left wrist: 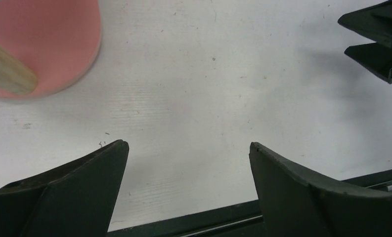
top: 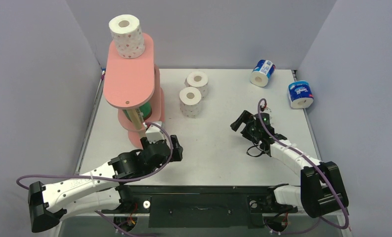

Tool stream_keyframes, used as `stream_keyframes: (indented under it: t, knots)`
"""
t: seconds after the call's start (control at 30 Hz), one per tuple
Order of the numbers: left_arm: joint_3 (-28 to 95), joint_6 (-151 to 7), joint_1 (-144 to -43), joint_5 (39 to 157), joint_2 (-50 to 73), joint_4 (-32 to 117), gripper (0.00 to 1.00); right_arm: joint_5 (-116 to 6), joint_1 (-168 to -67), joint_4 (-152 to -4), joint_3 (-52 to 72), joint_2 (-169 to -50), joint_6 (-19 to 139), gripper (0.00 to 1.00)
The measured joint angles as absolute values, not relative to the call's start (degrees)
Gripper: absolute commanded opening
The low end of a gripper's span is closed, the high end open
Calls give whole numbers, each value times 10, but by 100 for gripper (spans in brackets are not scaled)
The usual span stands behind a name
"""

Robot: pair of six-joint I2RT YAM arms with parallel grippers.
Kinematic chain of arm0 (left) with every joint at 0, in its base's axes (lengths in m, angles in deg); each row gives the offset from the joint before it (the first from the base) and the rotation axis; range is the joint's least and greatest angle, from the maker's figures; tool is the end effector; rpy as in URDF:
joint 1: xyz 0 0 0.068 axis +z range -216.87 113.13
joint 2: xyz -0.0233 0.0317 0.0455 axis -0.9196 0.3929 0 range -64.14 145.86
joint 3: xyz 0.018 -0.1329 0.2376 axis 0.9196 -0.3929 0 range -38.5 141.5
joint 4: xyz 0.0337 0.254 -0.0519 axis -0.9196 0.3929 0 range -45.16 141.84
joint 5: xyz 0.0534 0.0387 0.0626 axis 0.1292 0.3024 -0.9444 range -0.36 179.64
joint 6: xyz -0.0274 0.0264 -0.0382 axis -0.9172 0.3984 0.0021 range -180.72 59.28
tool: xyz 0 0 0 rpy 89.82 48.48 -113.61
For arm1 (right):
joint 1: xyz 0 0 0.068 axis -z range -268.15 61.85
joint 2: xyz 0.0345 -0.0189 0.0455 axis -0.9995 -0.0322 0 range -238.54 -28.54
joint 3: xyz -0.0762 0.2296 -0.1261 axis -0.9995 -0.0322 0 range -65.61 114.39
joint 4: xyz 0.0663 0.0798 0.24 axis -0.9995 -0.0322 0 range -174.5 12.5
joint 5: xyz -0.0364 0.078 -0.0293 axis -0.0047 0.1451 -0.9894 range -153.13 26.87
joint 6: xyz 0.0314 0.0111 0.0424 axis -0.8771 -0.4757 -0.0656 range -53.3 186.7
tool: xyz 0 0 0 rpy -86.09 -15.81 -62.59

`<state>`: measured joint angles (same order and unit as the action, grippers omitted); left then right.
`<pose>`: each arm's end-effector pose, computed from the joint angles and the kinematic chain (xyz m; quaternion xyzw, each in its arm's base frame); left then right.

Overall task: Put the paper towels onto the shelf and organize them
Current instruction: Move the paper towel to the center of the board.

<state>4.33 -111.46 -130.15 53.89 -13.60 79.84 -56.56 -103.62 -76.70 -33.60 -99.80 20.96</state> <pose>0.0989 -0.1502 0.2742 -0.0271 0.8801 -0.1671 0.4436 0.2385 0.0702 0.1870 0.2107 0.8743 0.2654 0.3474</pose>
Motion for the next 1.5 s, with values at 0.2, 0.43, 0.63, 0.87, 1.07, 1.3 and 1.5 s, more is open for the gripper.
stream_keyframes:
  t: [0.2,0.43,0.63,0.87,1.07,1.3,1.5]
  knots:
    - [-39,-1141,-1302,520,-203,752,96,-607,-1072,-824,-289,-1009,217,100]
    - [-52,-1160,-1317,505,-177,751,96,-682,-1148,-851,-161,-1085,223,96]
    - [-54,-1176,-1340,486,-156,767,96,-745,-1173,-869,-83,-1142,218,93]
    - [-62,-1220,-1362,452,-173,798,96,-698,-1166,-859,17,-1236,219,95]
    - [-77,-1223,-1363,455,-214,804,96,-664,-1174,-874,109,-1304,236,94]
    - [-120,-1219,-1363,466,-276,792,97,-652,-1195,-901,192,-1366,253,90]
    - [-124,-1218,-1363,467,-281,787,97,-642,-1203,-923,232,-1409,255,86]
